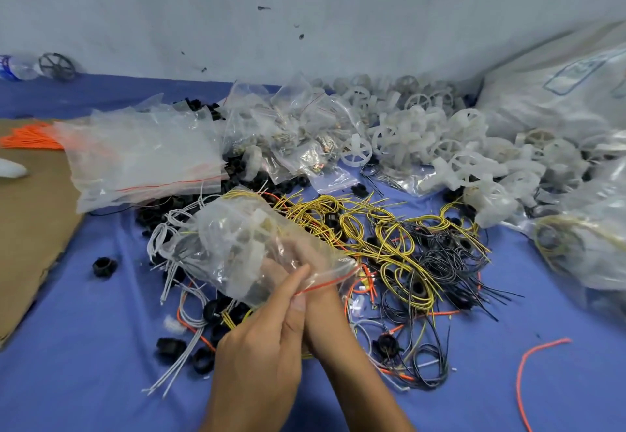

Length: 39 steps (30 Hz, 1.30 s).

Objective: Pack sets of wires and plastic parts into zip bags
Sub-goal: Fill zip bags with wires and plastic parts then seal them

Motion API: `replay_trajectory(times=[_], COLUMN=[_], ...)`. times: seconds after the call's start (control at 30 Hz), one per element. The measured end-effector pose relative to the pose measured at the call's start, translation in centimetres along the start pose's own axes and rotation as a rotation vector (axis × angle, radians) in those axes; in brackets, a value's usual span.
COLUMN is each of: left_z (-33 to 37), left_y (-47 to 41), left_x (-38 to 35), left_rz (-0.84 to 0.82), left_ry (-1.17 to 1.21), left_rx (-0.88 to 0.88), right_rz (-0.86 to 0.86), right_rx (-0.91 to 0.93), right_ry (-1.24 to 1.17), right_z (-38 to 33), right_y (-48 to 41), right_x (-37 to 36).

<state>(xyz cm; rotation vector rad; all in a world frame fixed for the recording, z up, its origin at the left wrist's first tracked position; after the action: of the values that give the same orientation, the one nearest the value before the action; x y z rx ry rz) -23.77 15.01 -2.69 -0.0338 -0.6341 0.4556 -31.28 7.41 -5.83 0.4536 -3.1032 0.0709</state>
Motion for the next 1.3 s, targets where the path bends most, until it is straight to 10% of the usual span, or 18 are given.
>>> replay_trajectory(times=[0.73,0.97,1.1,1.3], left_z=[-0.2,-0.6,-0.6,-0.9], left_y=[-0.4,-0.5,-0.4,-0.2], left_x=[-0.1,-0.4,-0.9,-1.1], left_rz=[-0.04,-0.042,-0.065,-0.066], left_ry=[0.056,0.072,0.073,0.081], left_rx=[0.067,0.072,0.073,0.077], right_rz=[-0.122,0.282,0.06,0.004], right_rx=[0.418,0.308,0.12,0.028], right_ry=[1.173,0.442,-0.031,-0.079], right_z=[1.8,-2.8,-1.5,0.2], right_y=[-11.4,-3.4,4.0,4.6], right_x=[9.0,12.4,10.6,4.8])
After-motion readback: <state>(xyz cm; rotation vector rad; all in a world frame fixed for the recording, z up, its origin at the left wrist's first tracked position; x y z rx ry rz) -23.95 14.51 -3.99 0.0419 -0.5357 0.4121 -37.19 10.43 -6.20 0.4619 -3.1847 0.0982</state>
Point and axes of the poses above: each hand's wrist, its own y-axis away from the middle knuckle, its own x-axis out of the back of the hand, z = x × y, the point moved 5 cm from there along -y, towards the middle knuckle, and after that the axes turned 12 degrees about x, right-handed, at the moved point
